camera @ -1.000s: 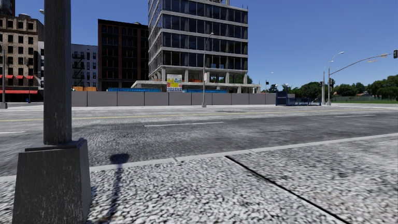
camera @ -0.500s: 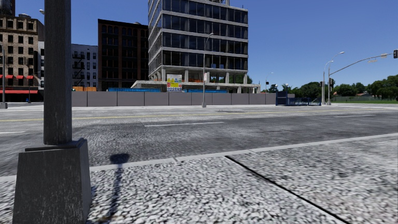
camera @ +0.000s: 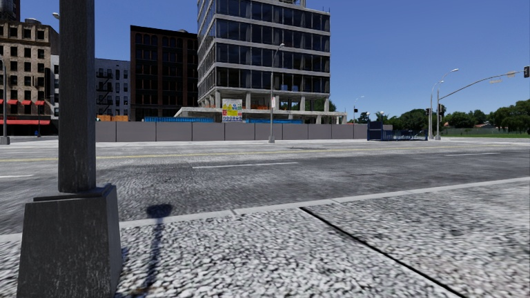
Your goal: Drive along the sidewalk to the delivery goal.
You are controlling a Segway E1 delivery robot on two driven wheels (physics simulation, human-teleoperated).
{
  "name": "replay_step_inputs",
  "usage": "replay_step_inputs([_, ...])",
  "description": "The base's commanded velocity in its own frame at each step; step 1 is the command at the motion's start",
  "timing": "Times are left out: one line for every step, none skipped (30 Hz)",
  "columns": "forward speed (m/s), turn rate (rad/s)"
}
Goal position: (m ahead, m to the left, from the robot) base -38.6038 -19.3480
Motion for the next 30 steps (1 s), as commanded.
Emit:
replay_step_inputs([0.00, -0.23])
replay_step_inputs([0.00, -0.24])
replay_step_inputs([0.00, -0.24])
replay_step_inputs([0.00, -0.24])
replay_step_inputs([0.00, -0.25])
replay_step_inputs([0.00, -0.29])
replay_step_inputs([0.00, -0.29])
replay_step_inputs([0.00, -0.38])
replay_step_inputs([0.00, -0.49])
replay_step_inputs([0.00, -0.49])
replay_step_inputs([0.00, -0.63])
replay_step_inputs([0.00, -0.68])
replay_step_inputs([0.00, -0.70])
replay_step_inputs([0.00, -0.70])
replay_step_inputs([0.00, -0.70])
replay_step_inputs([0.00, -0.70])
replay_step_inputs([0.00, -0.70])
replay_step_inputs([0.00, -0.70])
replay_step_inputs([0.00, -0.70])
replay_step_inputs([0.00, -0.70])
replay_step_inputs([0.00, -0.70])
replay_step_inputs([0.00, -0.70])
replay_step_inputs([0.00, -0.71])
replay_step_inputs([0.00, -0.71])
replay_step_inputs([0.00, -0.71])
replay_step_inputs([0.00, -0.71])
replay_step_inputs([0.00, -0.71])
replay_step_inputs([0.00, -0.71])
replay_step_inputs([0.00, -0.71])
replay_step_inputs([0.00, -0.71])
